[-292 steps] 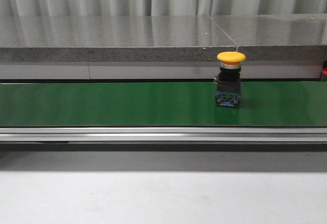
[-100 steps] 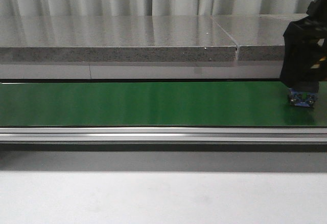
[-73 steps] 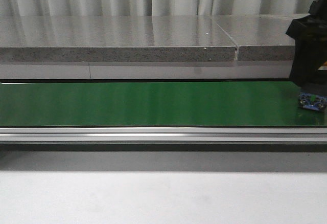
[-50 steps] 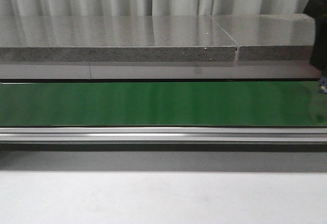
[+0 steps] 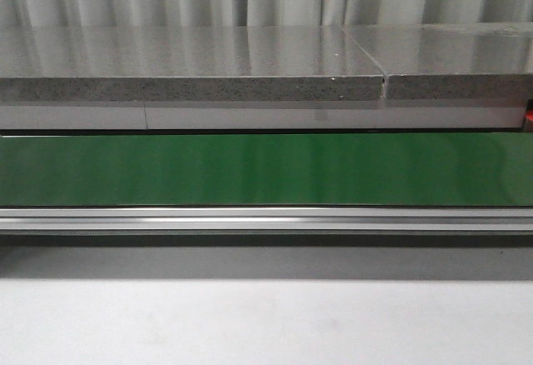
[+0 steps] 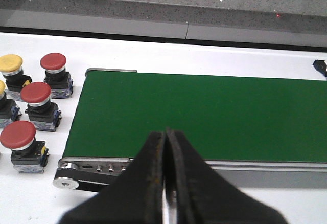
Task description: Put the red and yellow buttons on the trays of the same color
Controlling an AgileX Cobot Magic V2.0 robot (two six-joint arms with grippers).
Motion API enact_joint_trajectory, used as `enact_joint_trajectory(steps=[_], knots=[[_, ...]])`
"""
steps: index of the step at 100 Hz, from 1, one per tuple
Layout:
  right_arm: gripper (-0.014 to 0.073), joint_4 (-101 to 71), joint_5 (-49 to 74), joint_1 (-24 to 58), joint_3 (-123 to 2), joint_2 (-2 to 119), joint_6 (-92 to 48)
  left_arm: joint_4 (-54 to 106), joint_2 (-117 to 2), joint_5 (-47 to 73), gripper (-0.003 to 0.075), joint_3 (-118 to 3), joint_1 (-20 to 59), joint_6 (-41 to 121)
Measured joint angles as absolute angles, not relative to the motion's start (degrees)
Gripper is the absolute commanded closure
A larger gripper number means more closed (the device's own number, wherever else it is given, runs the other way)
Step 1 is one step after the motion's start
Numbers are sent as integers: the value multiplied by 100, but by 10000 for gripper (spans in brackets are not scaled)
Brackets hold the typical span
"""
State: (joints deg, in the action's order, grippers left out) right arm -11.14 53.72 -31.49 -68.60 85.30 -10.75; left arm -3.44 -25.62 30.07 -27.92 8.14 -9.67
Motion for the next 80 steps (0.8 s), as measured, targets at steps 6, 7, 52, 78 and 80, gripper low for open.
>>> enact_joint_trajectory(steps=[6,7,52,78,80], knots=[[491,-1114,5162,-3425,-6618,8522,-1012,-344,-2562,3007,739,-2792,814,-967],[491,-1114,5133,-3449,-6587,8522,-1016,-344,-2562,3007,739,-2792,814,-967],[491,-1365,3382,-3651,-5177,8519,-977,-344,-2562,3007,739,-2792,814,-967],[491,-1378,3103,-3651,-5177,8806,-1009,-344,-2562,3007,739,-2792,814,-967],[491,-1378,3106,-3651,-5177,8838,-1009,-344,-2562,3007,739,-2792,814,-967]])
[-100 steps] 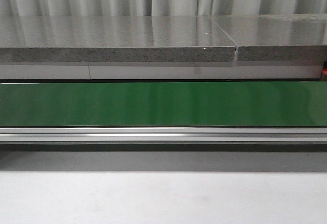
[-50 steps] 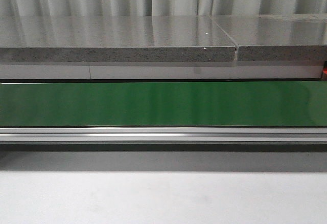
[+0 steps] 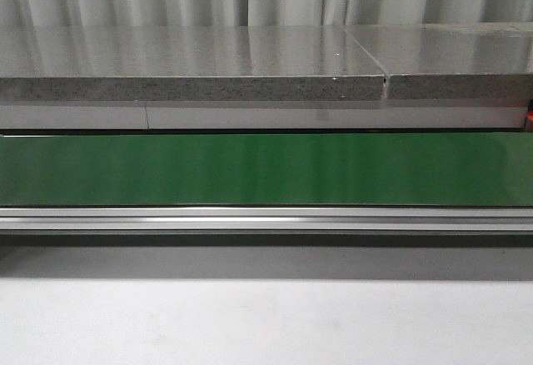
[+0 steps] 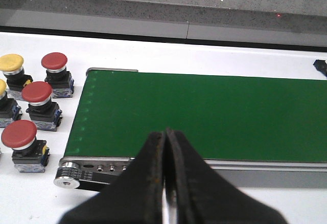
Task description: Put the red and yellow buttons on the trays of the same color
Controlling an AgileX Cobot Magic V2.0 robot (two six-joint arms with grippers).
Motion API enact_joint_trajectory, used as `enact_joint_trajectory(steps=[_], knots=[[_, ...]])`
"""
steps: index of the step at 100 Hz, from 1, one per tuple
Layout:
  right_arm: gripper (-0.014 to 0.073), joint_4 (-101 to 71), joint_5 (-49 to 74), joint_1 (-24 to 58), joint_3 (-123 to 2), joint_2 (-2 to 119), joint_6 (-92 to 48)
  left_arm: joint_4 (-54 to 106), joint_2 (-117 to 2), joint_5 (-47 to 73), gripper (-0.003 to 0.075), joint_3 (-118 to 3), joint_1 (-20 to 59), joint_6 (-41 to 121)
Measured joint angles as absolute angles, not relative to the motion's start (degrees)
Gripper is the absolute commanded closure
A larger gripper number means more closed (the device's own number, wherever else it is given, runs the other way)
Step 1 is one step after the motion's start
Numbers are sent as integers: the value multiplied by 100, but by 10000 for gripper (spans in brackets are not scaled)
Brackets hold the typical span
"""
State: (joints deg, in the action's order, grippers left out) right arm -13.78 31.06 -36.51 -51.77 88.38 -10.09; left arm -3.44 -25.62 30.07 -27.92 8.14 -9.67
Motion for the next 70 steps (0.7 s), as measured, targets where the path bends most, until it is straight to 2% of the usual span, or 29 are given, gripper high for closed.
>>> enact_joint_trajectory(steps=[27,32,41,58,65,70], knots=[[488,-1378,2995,-3651,-5177,9204,-1023,-344,-2562,3007,739,-2792,814,-967],[466,-1378,2995,-3651,-5177,9228,-1036,-344,-2562,3007,739,-2792,814,-967],[361,-1378,2984,-3651,-5177,9228,-1036,-344,-2562,3007,739,-2792,814,-967],[53,-1378,2984,-3651,-5177,9228,-1036,-344,-2562,3007,739,-2792,814,-967],[-17,-1378,2984,-3651,-5177,9228,-1036,-344,-2562,3007,739,-2792,814,-967],[-36,-1378,2984,-3651,-5177,9228,-1036,-344,-2562,3007,739,-2792,814,-967]])
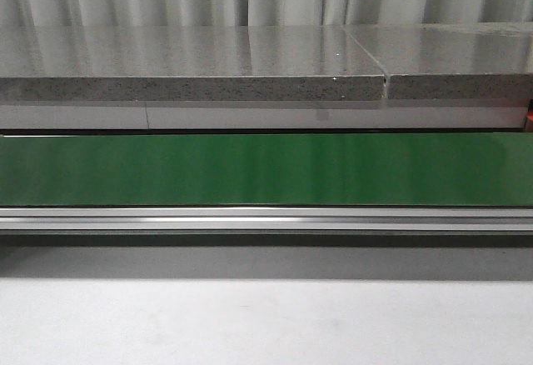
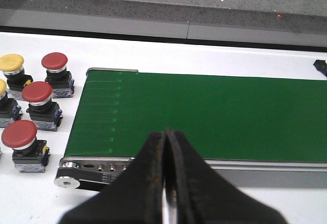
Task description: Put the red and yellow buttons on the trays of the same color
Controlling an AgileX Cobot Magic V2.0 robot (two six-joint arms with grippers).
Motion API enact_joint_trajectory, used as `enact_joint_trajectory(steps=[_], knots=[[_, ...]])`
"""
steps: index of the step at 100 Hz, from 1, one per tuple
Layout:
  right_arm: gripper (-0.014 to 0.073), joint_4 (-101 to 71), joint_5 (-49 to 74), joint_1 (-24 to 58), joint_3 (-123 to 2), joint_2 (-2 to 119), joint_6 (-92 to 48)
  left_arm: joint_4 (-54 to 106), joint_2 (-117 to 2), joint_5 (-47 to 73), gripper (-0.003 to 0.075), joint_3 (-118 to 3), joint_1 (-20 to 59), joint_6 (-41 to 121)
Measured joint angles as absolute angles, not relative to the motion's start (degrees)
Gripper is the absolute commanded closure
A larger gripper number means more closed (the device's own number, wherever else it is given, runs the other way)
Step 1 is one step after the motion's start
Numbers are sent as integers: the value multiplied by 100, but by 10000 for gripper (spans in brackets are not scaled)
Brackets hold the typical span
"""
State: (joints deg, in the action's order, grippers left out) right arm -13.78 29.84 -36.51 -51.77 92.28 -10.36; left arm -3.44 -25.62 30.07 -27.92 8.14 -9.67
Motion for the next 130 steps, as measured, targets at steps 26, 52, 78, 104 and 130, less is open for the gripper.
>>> enact_joint_trajectory(steps=[26,52,78,104,130], knots=[[-36,-1406,3059,-3651,-5394,9228,-1036,-344,-2562,3007,739,-2792,814,-967],[-32,-1564,3030,-3511,-5564,8587,-1051,-344,-2562,3007,739,-2792,814,-967],[-32,-1587,2905,-2465,-5569,7347,-1421,-344,-2562,3007,739,-2792,814,-967],[-32,-1600,2994,-1232,-5335,6138,-1776,-344,-2562,3007,739,-2792,814,-967],[25,-1600,3091,-659,-4277,4885,-1834,-344,-2562,3007,739,-2792,814,-967]])
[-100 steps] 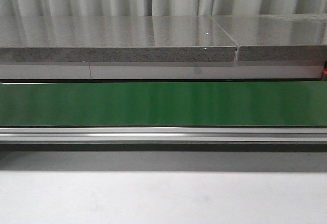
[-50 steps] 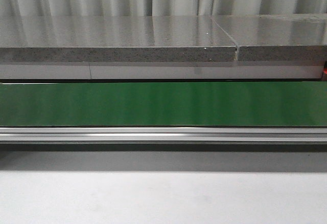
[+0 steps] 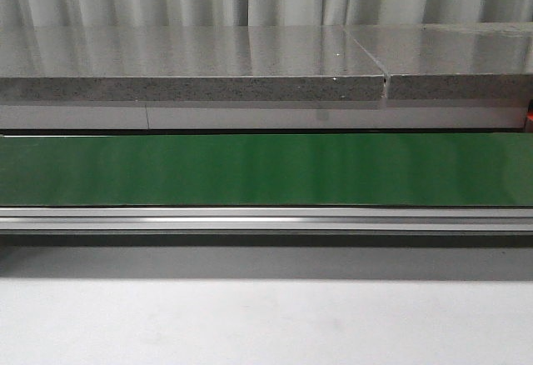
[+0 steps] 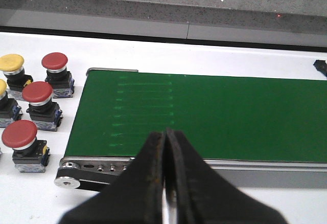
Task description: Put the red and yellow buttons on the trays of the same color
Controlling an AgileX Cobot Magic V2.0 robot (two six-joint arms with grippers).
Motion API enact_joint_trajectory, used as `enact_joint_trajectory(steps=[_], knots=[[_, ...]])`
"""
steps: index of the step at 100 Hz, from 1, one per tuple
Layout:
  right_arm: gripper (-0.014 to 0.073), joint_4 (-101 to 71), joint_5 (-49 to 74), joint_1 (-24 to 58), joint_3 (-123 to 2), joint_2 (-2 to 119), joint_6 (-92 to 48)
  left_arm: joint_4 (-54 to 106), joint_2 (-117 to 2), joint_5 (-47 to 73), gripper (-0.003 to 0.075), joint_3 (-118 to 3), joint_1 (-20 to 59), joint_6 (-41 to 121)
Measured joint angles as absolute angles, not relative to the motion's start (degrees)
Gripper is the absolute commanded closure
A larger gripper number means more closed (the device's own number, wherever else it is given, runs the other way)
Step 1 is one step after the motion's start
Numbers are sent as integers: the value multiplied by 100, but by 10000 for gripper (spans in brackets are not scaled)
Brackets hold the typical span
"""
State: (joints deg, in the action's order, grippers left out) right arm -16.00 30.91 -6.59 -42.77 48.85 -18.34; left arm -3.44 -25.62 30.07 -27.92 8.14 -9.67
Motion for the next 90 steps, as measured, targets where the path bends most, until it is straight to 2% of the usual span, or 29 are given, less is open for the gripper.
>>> enact_joint_trajectory(steps=[9,28,38,90], knots=[[131,-1590,3150,-659,-3961,4472,-1844,-344,-2562,3007,739,-2792,814,-967],[516,-1579,3282,-659,-3713,3858,-1857,-344,-2562,3007,739,-2792,814,-967],[667,-1579,3292,-659,-3713,3776,-1856,-344,-2562,3007,739,-2792,814,-967],[662,-1579,3349,-659,-3713,3764,-1856,-344,-2562,3007,739,-2792,814,-967]])
